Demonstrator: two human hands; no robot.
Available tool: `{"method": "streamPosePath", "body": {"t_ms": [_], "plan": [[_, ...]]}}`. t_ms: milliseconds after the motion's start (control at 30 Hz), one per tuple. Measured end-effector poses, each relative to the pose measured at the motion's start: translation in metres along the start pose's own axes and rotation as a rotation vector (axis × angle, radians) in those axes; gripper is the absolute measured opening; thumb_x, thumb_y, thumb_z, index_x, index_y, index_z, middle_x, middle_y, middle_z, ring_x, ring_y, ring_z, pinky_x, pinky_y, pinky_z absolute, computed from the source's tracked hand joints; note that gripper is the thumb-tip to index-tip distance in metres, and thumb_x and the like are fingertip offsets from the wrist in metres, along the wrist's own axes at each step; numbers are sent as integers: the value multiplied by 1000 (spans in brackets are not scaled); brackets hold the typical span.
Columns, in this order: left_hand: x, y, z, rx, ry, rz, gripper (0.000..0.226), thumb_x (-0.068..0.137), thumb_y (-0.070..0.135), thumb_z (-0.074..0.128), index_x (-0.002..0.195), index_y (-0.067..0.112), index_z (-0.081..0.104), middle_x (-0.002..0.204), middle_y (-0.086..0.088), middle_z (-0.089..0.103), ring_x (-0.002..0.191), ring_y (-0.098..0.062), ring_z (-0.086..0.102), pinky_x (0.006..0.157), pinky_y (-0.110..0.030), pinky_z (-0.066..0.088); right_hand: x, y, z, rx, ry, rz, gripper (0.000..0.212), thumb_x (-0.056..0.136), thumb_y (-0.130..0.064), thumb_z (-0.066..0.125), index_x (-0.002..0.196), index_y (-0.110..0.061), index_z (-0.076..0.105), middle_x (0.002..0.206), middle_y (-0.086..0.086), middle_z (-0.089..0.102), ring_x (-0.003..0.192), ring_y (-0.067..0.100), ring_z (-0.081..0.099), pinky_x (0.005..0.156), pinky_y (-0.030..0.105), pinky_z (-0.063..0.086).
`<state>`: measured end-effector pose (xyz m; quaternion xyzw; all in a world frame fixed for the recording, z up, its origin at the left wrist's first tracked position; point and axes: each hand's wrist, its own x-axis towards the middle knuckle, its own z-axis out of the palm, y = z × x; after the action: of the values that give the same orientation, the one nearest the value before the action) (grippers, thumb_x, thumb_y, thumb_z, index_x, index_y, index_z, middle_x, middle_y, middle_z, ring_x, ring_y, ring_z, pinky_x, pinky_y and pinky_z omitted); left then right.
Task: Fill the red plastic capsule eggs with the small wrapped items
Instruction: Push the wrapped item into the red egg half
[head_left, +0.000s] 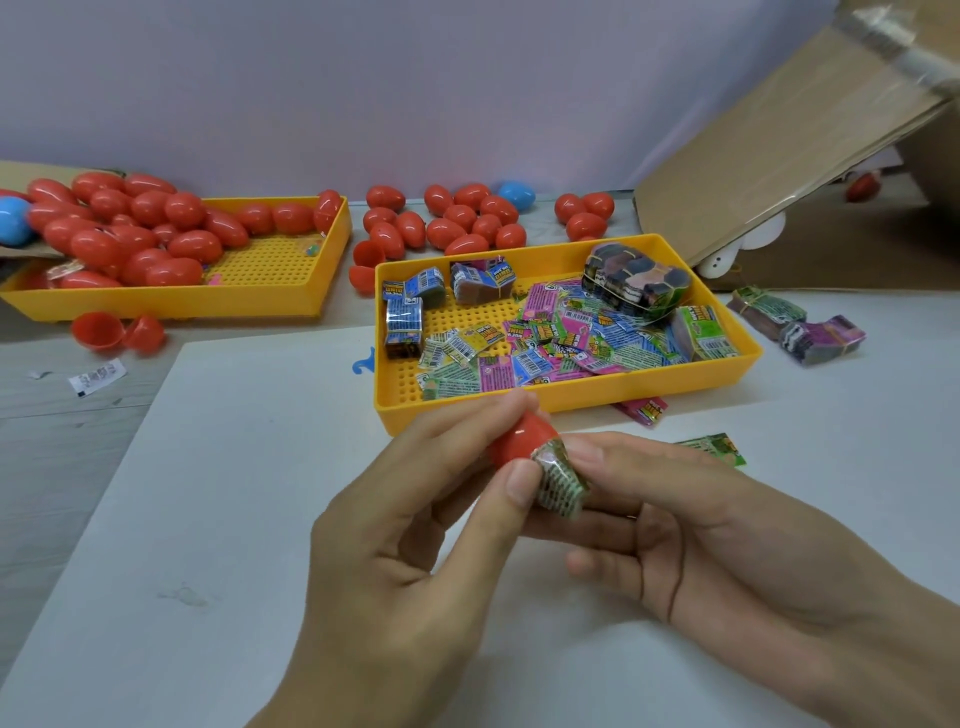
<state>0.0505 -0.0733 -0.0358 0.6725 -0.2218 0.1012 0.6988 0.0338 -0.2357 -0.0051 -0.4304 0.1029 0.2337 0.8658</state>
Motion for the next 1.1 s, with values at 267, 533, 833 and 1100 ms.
{"method": "streamPosePath", "body": {"t_ms": [267, 533, 833, 1100], "plan": [[3, -3, -3, -139, -8, -69, 40, 81, 18, 69, 121, 18, 71, 116, -7, 64, 105, -28, 71, 88, -26, 57, 1, 4, 0, 96, -3, 21, 36, 65, -24, 85, 96, -7, 78, 101, 17, 75, 92, 27, 75, 55, 24, 58], [5, -2, -2, -58, -2, -57, 36, 83, 23, 67, 118, 25, 72, 113, -1, 66, 105, -19, 70, 88, -22, 55, 0, 2, 1, 92, -10, 38, 36, 71, -22, 83, 103, -7, 77, 107, 16, 74, 98, 28, 73, 57, 24, 59], [6, -3, -5, -182, -48, -124, 37, 80, 19, 69, 116, 26, 74, 111, 5, 68, 105, -17, 71, 88, -22, 54, 0, 2, 1, 81, 36, 25, 33, 71, -21, 81, 100, -5, 78, 103, 17, 75, 93, 27, 74, 55, 24, 58], [7, -4, -7, -196, -102, -162, 44, 78, 20, 70, 122, 26, 71, 116, 2, 66, 111, -22, 69, 90, -22, 53, -1, 2, 1, 111, 63, 20, 35, 67, -16, 84, 98, -1, 77, 98, 19, 75, 82, 25, 76, 51, 23, 58]]}}
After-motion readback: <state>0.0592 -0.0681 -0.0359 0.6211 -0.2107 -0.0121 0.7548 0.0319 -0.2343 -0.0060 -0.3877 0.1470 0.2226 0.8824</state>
